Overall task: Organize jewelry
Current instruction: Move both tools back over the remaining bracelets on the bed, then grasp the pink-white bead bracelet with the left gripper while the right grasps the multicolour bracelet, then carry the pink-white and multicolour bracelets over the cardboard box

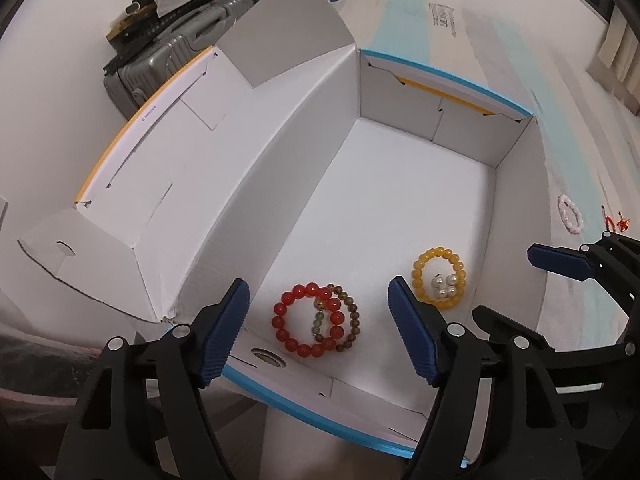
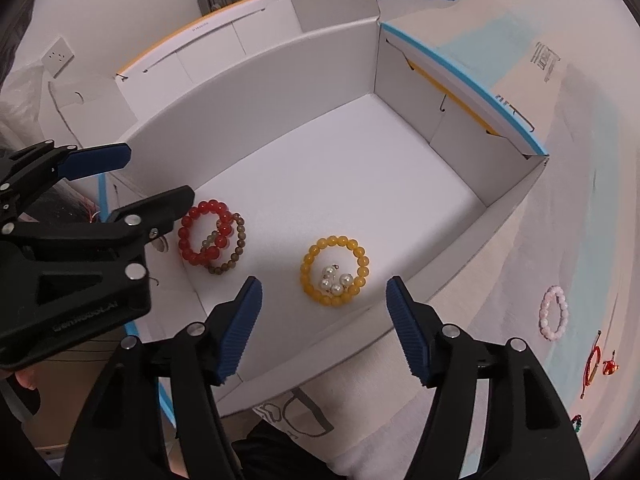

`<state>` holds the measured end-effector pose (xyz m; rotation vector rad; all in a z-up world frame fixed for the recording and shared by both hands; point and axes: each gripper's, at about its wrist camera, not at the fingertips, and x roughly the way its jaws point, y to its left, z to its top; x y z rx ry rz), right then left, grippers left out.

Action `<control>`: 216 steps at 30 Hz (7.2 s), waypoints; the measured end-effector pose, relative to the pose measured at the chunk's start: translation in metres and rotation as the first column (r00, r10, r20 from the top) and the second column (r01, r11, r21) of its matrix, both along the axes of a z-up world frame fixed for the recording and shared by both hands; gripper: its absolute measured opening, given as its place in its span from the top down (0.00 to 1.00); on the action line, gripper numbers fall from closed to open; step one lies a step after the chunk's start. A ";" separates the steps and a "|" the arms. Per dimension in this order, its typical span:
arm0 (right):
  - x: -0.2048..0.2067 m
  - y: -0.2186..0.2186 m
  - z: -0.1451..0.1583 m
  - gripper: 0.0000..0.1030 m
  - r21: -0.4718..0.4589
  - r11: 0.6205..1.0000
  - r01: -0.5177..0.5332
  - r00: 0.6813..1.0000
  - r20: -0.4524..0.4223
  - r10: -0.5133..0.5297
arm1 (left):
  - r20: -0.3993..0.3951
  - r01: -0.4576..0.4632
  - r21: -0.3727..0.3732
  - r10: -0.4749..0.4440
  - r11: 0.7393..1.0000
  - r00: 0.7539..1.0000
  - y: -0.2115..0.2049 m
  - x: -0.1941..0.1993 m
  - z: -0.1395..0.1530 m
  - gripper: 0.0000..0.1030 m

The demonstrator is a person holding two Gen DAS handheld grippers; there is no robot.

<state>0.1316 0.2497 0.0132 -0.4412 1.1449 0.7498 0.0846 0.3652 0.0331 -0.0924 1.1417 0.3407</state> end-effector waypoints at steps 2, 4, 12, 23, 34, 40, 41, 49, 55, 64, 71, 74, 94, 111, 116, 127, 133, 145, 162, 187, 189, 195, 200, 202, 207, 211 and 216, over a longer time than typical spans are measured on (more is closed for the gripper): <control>-0.003 -0.004 0.005 0.37 0.010 1.000 0.001 1.000 0.008 -0.001 | 0.007 -0.003 0.005 0.003 1.000 1.000 -0.003 -0.002 0.003 0.27; -0.007 -0.008 0.012 0.32 0.015 1.000 0.000 0.999 0.034 -0.001 | 0.017 -0.006 0.008 0.005 1.000 1.000 -0.007 -0.003 0.007 0.26; -0.014 -0.027 0.030 0.28 0.040 0.999 0.002 0.997 0.072 -0.005 | 0.048 0.000 0.022 -0.001 1.000 0.999 -0.024 -0.005 0.023 0.17; -0.016 -0.086 0.040 0.23 0.061 0.997 0.057 0.994 0.092 -0.062 | 0.068 0.060 0.024 -0.061 0.998 0.996 -0.077 0.007 0.034 0.08; -0.007 -0.156 0.042 0.18 0.079 0.986 0.150 0.982 0.101 -0.157 | 0.086 0.130 0.016 -0.131 0.991 0.988 -0.138 0.019 0.038 0.06; -0.004 -0.182 0.042 0.12 0.078 0.981 0.180 0.978 0.093 -0.186 | 0.075 0.156 0.016 -0.157 0.988 0.985 -0.162 0.024 0.037 0.06; -0.004 -0.186 0.042 0.12 0.081 0.980 0.184 0.977 0.092 -0.191 | 0.071 0.160 0.018 -0.161 0.987 0.984 -0.165 0.025 0.036 0.06; -0.005 -0.225 0.045 0.08 0.077 0.971 0.225 0.968 0.097 -0.232 | 0.078 0.188 0.008 -0.188 0.982 0.979 -0.192 0.034 0.038 0.06; -0.004 -0.267 0.049 0.08 0.072 0.956 0.283 0.952 0.100 -0.289 | 0.094 0.227 -0.029 -0.223 0.973 0.970 -0.219 0.037 0.042 0.06; -0.009 -0.328 0.057 0.07 0.093 0.928 0.362 0.923 0.108 -0.370 | 0.105 0.264 -0.053 -0.258 0.963 0.961 -0.266 0.043 0.036 0.06; -0.006 -0.375 0.056 0.07 0.108 0.890 0.443 0.884 0.111 -0.453 | 0.133 0.295 -0.049 -0.286 0.954 0.949 -0.293 0.049 0.034 0.06; -0.006 -0.394 0.053 0.07 0.115 0.874 0.472 0.868 0.115 -0.484 | 0.134 0.305 -0.047 -0.297 0.951 0.946 -0.303 0.054 0.029 0.06; 0.035 -0.465 -0.029 0.07 0.041 0.822 0.568 0.820 0.060 -0.570 | 0.075 0.340 -0.033 -0.337 0.940 0.939 -0.337 0.120 -0.049 0.06; 0.084 -0.503 -0.108 0.11 -0.022 0.790 0.613 0.790 0.022 -0.612 | 0.049 0.293 -0.033 -0.291 0.955 0.955 -0.326 0.195 -0.115 0.06; 0.093 -0.505 -0.129 0.14 -0.046 0.788 0.614 0.789 0.017 -0.614 | 0.046 0.269 -0.041 -0.267 0.962 0.963 -0.316 0.206 -0.130 0.06; 0.096 -0.506 -0.145 0.22 -0.053 0.787 0.615 0.788 0.006 -0.616 | 0.017 0.256 -0.027 -0.256 0.966 0.967 -0.307 0.212 -0.154 0.07; 0.091 -0.506 -0.145 0.34 -0.059 0.793 0.607 0.794 0.011 -0.607 | 0.029 0.276 -0.012 -0.275 0.961 0.961 -0.313 0.209 -0.153 0.19; 0.079 -0.506 -0.141 0.77 -0.088 0.805 0.587 0.809 0.031 -0.586 | 0.024 0.368 0.030 -0.369 0.929 0.929 -0.335 0.201 -0.150 0.63; 0.065 -0.503 -0.123 0.91 -0.103 0.795 0.598 0.802 0.078 -0.592 | -0.036 0.370 -0.023 -0.371 0.929 0.928 -0.338 0.188 -0.139 0.89; 0.050 -0.476 -0.056 0.91 -0.033 0.800 0.598 0.795 0.144 -0.589 | -0.034 0.400 -0.043 -0.402 0.915 0.915 -0.336 0.154 -0.084 0.90; 0.049 -0.473 -0.051 0.91 -0.026 0.802 0.597 0.796 0.145 -0.588 | -0.034 0.402 -0.045 -0.403 0.915 0.914 -0.336 0.151 -0.079 0.90; 0.044 -0.462 -0.037 0.91 -0.016 0.808 0.589 0.800 0.157 -0.580 | -0.027 0.405 -0.036 -0.406 0.914 0.914 -0.330 0.142 -0.066 0.90; 0.042 -0.450 -0.028 0.91 -0.016 0.817 0.576 0.807 0.167 -0.566 | -0.022 0.402 -0.031 -0.403 0.915 0.915 -0.322 0.135 -0.054 0.89; 0.041 -0.444 -0.025 0.91 -0.015 0.821 0.571 0.810 0.169 -0.561 | -0.019 0.401 -0.032 -0.401 0.916 0.916 -0.317 0.132 -0.050 0.89; 0.042 -0.426 -0.017 0.91 -0.005 0.830 0.558 0.817 0.177 -0.548 | -0.009 0.402 -0.027 -0.403 0.915 0.915 -0.306 0.123 -0.038 0.89; 0.042 -0.410 -0.007 0.91 0.003 0.840 0.542 0.825 0.186 -0.533 | 0.003 0.393 -0.025 -0.393 0.919 0.920 -0.292 0.116 -0.025 0.89; 0.042 -0.388 0.007 0.91 0.015 0.856 0.517 0.837 0.200 -0.509 | 0.022 0.381 -0.027 -0.380 0.924 0.925 -0.275 0.108 -0.008 0.90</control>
